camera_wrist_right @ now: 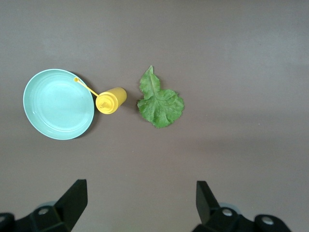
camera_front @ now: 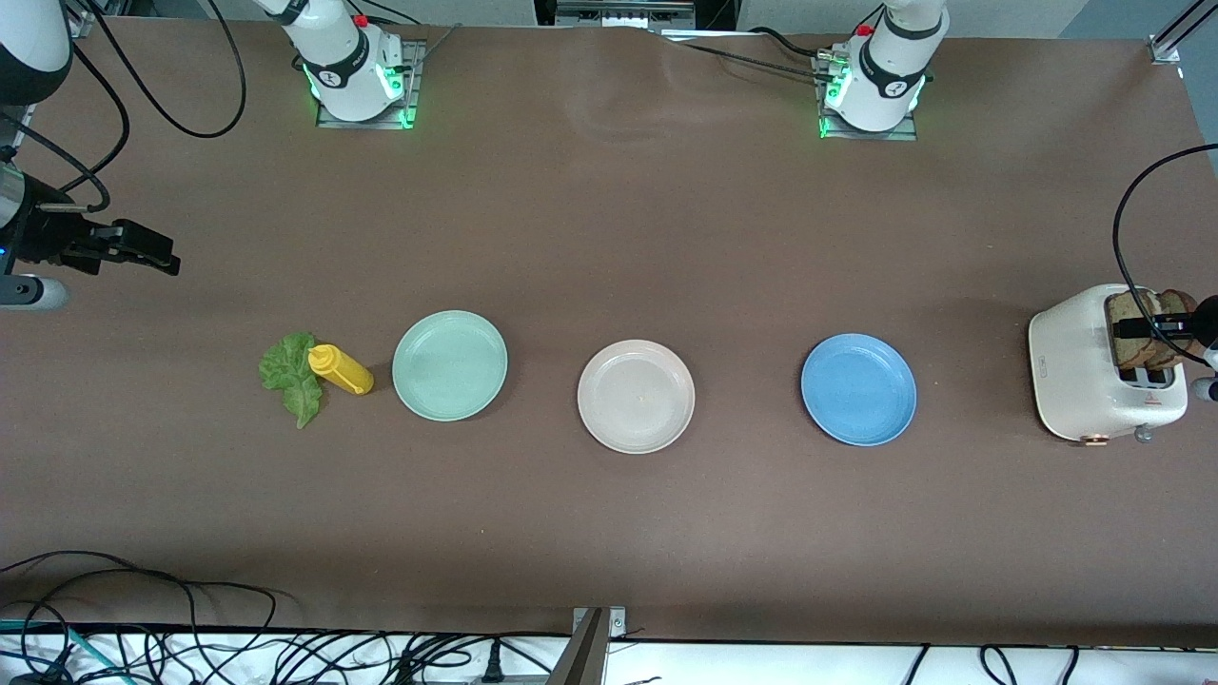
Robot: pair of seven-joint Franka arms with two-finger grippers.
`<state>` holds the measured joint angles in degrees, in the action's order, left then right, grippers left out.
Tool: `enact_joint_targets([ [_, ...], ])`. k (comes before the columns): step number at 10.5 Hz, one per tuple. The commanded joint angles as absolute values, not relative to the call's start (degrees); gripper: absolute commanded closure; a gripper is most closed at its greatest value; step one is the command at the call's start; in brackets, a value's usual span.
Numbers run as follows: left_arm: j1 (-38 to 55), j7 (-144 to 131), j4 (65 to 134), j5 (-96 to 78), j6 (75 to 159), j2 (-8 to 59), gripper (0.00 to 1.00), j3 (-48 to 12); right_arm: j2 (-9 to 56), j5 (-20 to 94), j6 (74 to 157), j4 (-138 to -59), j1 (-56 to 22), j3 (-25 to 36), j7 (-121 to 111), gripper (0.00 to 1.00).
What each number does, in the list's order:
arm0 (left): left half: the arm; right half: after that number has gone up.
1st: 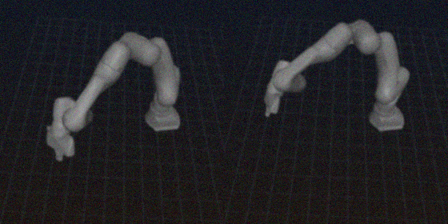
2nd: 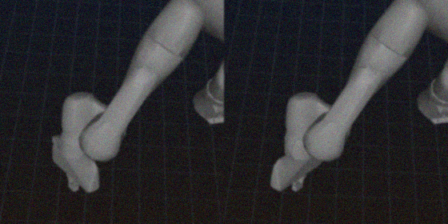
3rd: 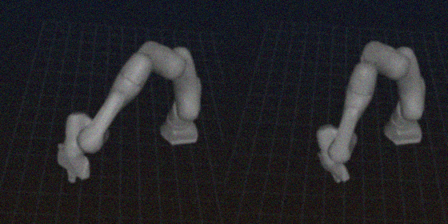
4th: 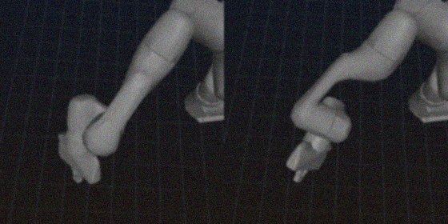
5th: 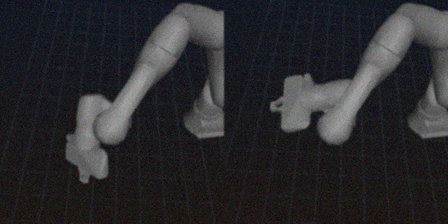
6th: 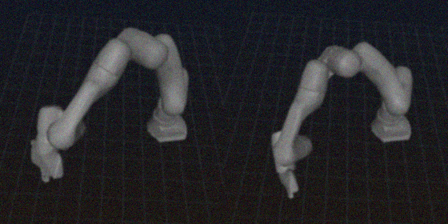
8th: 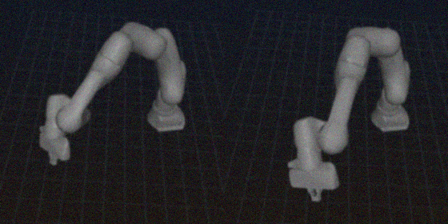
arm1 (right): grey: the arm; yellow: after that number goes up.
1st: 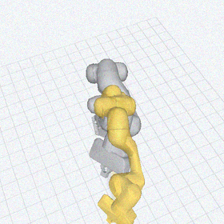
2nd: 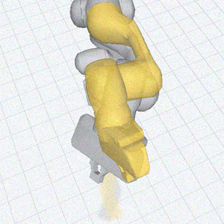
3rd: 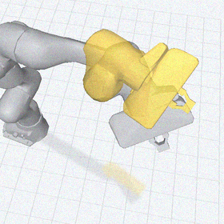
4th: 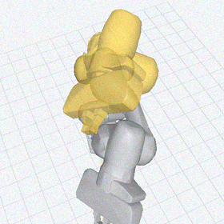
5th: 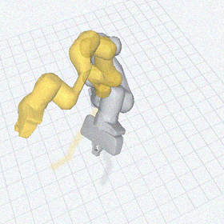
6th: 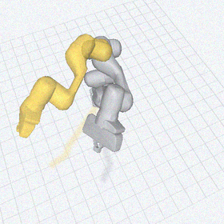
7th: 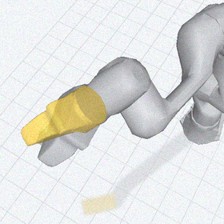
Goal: Make sandwich on beige plate with both arms
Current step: 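Grasp a bread slice in the toaster with the left gripper and lift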
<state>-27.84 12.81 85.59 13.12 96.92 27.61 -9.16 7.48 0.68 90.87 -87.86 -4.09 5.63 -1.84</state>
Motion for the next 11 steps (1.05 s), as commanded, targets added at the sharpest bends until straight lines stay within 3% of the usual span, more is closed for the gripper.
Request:
enact_joint_targets([
  [1,-29.0,16.5,85.08,15.12,96.59,27.69,0.83,-9.67,6.68,0.44,90.79,-88.07,-3.78,5.62,-2.72,0.0],
  [2,-29.09,17.05,84.9,15.12,96.59,27.51,0.98,-9.49,6.68,0.44,90.88,-88.07,-3.87,5.62,-2.72,0.0],
  [3,-29.18,17.05,84.82,15.12,96.59,27.34,1.0,-9.41,6.68,0.44,90.79,-88.07,-3.87,5.62,-2.72,0.0],
  [8,-28.22,17.31,71.75,13.89,83.36,26.81,1.0,-10.71,7.03,0.44,90.62,-88.24,-3.87,5.62,-2.72,0.0],
  [11,-27.69,11.82,69.43,10.4,79.28,25.4,1.0,-16.68,7.03,0.44,90.53,-88.07,-3.87,5.62,-2.72,0.0],
])
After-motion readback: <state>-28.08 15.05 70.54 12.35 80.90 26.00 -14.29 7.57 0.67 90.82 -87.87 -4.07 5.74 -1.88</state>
